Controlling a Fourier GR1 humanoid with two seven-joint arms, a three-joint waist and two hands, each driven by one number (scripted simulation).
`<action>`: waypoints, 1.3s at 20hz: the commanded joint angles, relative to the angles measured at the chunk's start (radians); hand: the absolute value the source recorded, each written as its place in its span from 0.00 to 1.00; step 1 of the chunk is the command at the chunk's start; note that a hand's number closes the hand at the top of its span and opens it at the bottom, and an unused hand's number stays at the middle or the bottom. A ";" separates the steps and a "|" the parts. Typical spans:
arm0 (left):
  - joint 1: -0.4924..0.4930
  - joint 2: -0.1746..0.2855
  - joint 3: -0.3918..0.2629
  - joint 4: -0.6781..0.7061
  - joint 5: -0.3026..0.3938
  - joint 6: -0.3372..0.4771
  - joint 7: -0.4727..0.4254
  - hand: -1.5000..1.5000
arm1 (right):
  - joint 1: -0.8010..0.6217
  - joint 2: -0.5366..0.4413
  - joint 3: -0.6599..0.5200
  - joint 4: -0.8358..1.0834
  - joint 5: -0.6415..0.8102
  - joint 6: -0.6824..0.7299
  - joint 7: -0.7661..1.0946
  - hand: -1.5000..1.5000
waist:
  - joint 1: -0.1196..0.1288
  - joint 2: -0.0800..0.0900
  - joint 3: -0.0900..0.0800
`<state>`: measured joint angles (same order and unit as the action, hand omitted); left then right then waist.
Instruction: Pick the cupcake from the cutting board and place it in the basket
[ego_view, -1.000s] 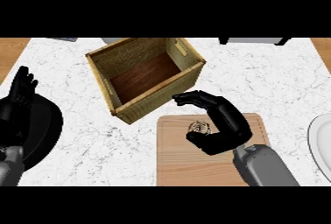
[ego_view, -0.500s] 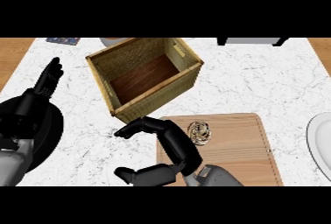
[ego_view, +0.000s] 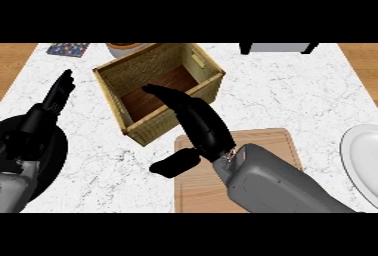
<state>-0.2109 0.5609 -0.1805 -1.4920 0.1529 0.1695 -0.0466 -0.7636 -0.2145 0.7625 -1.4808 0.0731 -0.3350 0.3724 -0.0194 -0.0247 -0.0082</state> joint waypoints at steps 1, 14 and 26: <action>0.014 -0.003 -0.003 0.013 -0.012 0.003 -0.015 0.50 | -0.198 -0.151 0.035 0.030 0.061 0.214 0.212 0.00 | 0.010 -0.001 -0.003; -0.005 -0.024 0.013 0.012 -0.010 -0.037 -0.035 0.50 | -0.480 -0.188 -0.035 0.090 -0.359 0.944 0.543 0.00 | 0.028 0.025 0.006; -0.024 -0.094 0.019 0.023 -0.079 -0.031 -0.008 0.50 | -0.328 -0.169 -0.025 0.108 -0.220 1.029 0.496 0.00 | 0.018 0.026 0.008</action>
<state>-0.1959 0.5049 -0.1541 -1.5269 0.0938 0.1472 -0.0471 -1.1132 -0.4124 0.7343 -1.3910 -0.1904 0.6348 0.8348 0.0026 -0.0012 -0.0004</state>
